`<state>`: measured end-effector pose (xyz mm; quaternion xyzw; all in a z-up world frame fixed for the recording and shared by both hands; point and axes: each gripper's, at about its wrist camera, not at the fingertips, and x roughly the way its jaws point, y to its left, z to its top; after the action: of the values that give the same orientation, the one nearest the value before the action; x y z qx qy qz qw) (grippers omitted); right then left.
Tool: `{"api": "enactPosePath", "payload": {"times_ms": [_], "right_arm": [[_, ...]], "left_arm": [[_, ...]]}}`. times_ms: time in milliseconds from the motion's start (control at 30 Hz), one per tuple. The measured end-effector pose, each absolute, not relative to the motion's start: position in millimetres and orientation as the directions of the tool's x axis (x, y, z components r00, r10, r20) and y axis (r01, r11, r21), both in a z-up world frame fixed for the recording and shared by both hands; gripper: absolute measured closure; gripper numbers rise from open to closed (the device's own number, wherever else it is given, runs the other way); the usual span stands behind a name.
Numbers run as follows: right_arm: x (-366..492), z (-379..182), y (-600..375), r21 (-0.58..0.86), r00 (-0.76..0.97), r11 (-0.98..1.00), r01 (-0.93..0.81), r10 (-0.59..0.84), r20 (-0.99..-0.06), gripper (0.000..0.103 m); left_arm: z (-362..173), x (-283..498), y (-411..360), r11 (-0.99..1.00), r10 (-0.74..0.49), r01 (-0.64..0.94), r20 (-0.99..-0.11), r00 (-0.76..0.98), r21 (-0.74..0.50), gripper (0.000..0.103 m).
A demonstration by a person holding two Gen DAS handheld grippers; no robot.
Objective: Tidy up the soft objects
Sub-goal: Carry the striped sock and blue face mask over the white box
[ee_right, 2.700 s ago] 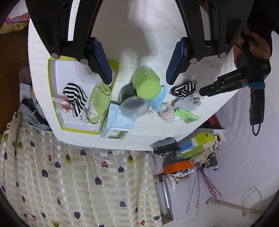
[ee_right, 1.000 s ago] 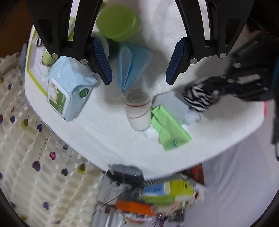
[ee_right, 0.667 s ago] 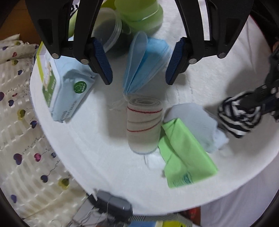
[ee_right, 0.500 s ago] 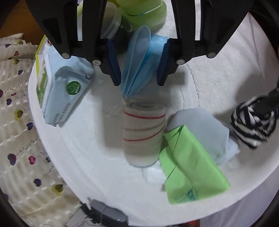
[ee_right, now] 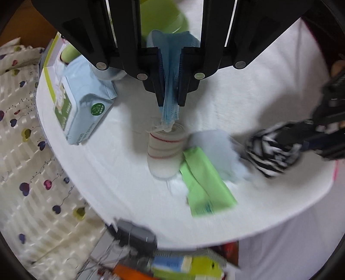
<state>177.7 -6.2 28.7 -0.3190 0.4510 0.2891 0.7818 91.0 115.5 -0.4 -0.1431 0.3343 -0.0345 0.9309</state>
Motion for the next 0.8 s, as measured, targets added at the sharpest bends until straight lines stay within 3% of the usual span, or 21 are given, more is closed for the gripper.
{"api": "enactPosePath", "payload": {"times_ms": [433, 800], "right_arm": [[118.7, 67.9, -42.2, -0.028, 0.508, 0.722, -0.691, 0.457, -0.73, 0.092], [85.6, 83.2, -100.4, 0.063, 0.619, 0.817, -0.573, 0.481, -0.621, 0.092]], "left_arm": [[27.2, 73.3, 90.9, 0.962, -0.158, -0.004, -0.572, 0.805, -0.272, 0.094], [40.6, 67.0, 52.4, 0.967, -0.192, 0.059, -0.56, 0.806, -0.247, 0.094]]}}
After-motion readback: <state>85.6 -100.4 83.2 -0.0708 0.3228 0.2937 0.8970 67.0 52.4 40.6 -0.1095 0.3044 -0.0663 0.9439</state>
